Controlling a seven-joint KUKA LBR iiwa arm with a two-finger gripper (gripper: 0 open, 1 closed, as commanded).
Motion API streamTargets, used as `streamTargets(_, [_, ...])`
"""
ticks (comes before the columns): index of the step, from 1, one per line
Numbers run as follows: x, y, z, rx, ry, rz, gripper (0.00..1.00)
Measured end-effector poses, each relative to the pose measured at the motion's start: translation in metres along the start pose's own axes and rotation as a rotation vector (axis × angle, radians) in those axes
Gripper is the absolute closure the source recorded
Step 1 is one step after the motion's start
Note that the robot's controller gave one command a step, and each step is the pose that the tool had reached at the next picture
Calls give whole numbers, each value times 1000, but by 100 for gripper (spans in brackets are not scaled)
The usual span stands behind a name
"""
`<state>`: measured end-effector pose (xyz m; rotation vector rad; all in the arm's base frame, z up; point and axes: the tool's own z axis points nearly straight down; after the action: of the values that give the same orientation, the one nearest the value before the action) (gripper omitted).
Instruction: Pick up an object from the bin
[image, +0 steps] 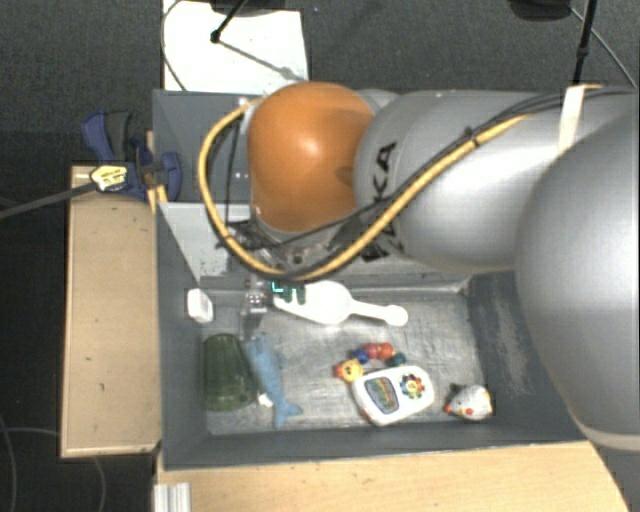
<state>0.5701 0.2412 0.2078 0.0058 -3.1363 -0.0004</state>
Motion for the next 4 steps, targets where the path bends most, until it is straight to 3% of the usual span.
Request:
streamTargets(1, [-2,-1,-5,-2,-8,5,0])
streamTargets(2, [2,2,30,-2,-12,-99,0])
streamTargets(3, [6,-3,94,0,-13,-265,0])
streamTargets(4, [12,-11,121,1,-3,-253,0])
